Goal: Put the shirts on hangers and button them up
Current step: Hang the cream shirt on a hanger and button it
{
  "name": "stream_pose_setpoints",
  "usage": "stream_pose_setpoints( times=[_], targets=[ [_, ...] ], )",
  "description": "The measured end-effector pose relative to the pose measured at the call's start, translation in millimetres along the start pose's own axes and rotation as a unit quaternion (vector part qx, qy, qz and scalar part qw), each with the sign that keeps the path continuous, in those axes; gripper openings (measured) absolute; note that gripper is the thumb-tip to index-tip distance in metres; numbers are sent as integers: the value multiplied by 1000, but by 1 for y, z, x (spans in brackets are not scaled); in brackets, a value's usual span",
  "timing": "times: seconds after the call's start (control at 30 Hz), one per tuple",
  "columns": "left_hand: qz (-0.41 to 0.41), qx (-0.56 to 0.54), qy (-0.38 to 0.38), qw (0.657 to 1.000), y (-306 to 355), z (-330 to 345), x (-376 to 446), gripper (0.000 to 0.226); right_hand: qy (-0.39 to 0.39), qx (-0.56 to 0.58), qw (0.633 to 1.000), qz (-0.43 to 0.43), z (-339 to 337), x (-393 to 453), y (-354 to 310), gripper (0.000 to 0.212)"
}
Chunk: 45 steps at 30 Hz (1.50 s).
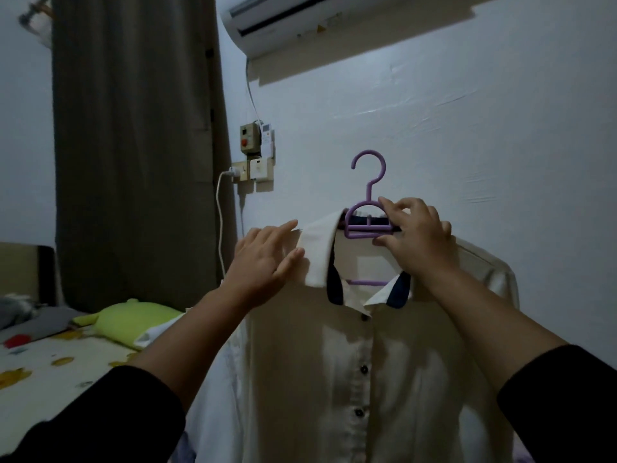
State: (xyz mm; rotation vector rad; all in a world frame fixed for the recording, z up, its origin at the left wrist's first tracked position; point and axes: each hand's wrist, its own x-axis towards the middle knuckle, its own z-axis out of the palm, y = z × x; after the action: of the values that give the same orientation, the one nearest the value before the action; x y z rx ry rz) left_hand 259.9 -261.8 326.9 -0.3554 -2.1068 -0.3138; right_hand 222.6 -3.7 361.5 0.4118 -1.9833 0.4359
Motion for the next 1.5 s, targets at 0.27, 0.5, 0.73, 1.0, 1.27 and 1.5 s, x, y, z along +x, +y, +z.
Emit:
stream_pose_setpoints(
  times=[0.27,0.5,0.73,1.0,1.27,1.5],
  targets=[
    [94,129,-26,987,-37,-10,-18,99,-79,41,996,29,29,10,-8,67],
    [137,205,25,969,-72,9,-12,94,-133,58,989,35,72,25,-18,69],
    [82,173,25,981,-118,32,-11,88,-146,44,988,31,134,42,-35,70],
    [-90,229,49,968,-198,64,-4,91,-158,113,976,100,256,31,-64,76],
    [-339,305,10,890,-308,88,-7,87,-273,169,940,114,378,12,-115,71],
    [-359,320,-99,871,-324,129,-32,69,-362,178,911,89,425,-10,-154,66]
  ],
)
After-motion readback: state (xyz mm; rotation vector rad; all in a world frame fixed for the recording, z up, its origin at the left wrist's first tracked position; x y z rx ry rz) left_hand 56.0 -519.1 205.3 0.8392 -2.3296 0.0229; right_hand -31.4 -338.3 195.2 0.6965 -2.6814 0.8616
